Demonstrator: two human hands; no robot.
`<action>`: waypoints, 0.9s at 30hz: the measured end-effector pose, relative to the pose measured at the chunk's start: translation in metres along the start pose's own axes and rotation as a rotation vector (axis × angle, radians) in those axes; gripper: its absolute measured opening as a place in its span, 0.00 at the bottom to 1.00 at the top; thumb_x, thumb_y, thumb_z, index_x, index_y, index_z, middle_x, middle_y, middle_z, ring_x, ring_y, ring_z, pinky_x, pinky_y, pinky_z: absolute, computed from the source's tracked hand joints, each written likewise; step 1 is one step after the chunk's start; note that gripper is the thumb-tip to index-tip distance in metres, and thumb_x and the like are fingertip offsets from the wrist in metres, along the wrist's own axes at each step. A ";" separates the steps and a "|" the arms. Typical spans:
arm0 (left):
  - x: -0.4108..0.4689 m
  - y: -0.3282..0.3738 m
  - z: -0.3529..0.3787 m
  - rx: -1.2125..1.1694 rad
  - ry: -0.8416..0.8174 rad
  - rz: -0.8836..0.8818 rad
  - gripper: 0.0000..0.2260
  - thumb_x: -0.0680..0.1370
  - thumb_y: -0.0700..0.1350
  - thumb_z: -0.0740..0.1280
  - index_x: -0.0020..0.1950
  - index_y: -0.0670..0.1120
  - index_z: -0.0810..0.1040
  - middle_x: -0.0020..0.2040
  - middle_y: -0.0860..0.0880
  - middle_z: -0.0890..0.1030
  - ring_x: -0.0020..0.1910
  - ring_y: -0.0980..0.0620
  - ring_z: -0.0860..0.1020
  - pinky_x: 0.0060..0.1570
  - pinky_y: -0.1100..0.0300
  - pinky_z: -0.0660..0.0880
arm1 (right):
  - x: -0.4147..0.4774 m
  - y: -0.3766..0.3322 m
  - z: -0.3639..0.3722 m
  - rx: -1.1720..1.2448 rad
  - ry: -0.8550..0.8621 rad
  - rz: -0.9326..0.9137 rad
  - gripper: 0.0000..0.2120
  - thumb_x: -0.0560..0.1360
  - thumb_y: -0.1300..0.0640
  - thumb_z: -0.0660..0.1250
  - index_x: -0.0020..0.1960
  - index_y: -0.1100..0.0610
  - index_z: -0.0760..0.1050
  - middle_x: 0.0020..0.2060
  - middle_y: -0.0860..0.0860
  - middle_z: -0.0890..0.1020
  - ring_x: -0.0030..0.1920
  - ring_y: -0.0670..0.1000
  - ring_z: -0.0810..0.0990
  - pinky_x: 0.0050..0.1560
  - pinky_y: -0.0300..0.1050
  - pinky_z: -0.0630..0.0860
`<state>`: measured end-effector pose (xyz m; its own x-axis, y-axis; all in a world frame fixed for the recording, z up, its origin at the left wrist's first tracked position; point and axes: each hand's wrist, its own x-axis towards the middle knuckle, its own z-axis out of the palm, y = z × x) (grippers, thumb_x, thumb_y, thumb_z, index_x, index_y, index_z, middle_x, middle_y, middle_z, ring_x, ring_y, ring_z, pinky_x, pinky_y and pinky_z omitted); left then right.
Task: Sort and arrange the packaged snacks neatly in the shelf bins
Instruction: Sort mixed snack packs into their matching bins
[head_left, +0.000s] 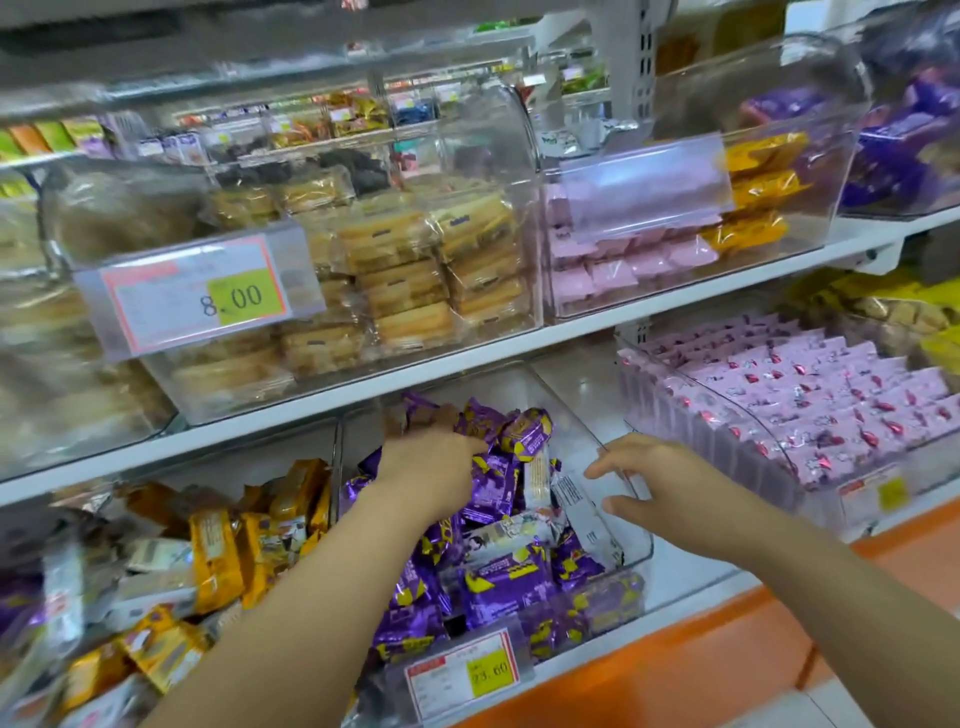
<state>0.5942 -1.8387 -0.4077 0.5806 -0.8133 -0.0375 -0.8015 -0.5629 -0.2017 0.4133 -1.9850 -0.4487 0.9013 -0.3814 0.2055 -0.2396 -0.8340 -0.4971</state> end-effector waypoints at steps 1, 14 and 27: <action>-0.002 0.006 -0.003 0.022 0.039 0.044 0.20 0.79 0.44 0.59 0.67 0.64 0.70 0.69 0.50 0.68 0.65 0.46 0.70 0.62 0.47 0.67 | 0.001 -0.002 0.000 -0.006 0.005 0.005 0.15 0.75 0.55 0.69 0.61 0.48 0.76 0.62 0.45 0.72 0.61 0.42 0.71 0.63 0.32 0.62; 0.005 0.041 0.003 0.001 -0.389 0.312 0.23 0.75 0.56 0.66 0.70 0.54 0.69 0.59 0.47 0.77 0.71 0.47 0.57 0.69 0.33 0.41 | 0.004 0.001 0.002 -0.037 -0.070 0.029 0.17 0.75 0.52 0.69 0.63 0.47 0.74 0.67 0.47 0.67 0.67 0.45 0.67 0.65 0.35 0.60; -0.001 0.023 -0.009 -0.175 -0.533 0.347 0.30 0.75 0.43 0.69 0.75 0.54 0.62 0.71 0.56 0.70 0.75 0.52 0.53 0.71 0.50 0.59 | 0.001 -0.005 0.000 -0.010 -0.077 0.003 0.16 0.75 0.53 0.68 0.63 0.48 0.74 0.62 0.45 0.70 0.52 0.39 0.67 0.53 0.30 0.59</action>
<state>0.5741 -1.8516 -0.4038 0.2394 -0.7930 -0.5603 -0.9403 -0.3332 0.0699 0.4149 -1.9816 -0.4458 0.9255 -0.3526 0.1383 -0.2458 -0.8369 -0.4890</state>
